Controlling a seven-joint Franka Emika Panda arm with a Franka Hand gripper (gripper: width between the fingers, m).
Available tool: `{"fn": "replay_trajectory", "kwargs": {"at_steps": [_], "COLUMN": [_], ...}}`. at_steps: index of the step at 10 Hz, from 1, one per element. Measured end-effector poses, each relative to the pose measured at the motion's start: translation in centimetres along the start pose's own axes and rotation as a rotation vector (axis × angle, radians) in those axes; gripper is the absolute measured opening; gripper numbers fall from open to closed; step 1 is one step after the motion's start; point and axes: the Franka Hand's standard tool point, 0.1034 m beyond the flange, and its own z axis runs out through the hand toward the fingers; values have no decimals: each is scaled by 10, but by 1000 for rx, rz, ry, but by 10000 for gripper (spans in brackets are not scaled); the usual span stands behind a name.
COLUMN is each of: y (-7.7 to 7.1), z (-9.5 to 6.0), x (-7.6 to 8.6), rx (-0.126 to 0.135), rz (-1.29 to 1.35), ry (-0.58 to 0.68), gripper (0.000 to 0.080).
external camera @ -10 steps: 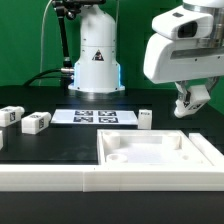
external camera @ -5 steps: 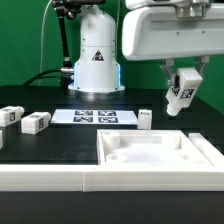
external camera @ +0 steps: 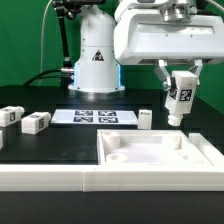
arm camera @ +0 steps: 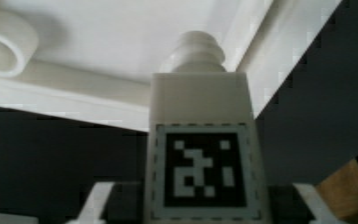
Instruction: Assemble one leg
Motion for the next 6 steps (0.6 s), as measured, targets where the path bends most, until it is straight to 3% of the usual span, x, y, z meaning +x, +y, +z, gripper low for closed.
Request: {"fn": "replay_trajectory", "kwargs": {"at_steps": [2,6], "y": [6,5], "z": [5,14], "x": [15,6], "rx": [0,5], "rz": [9,11], "ry": [-5,-21], "gripper": [291,291]}}
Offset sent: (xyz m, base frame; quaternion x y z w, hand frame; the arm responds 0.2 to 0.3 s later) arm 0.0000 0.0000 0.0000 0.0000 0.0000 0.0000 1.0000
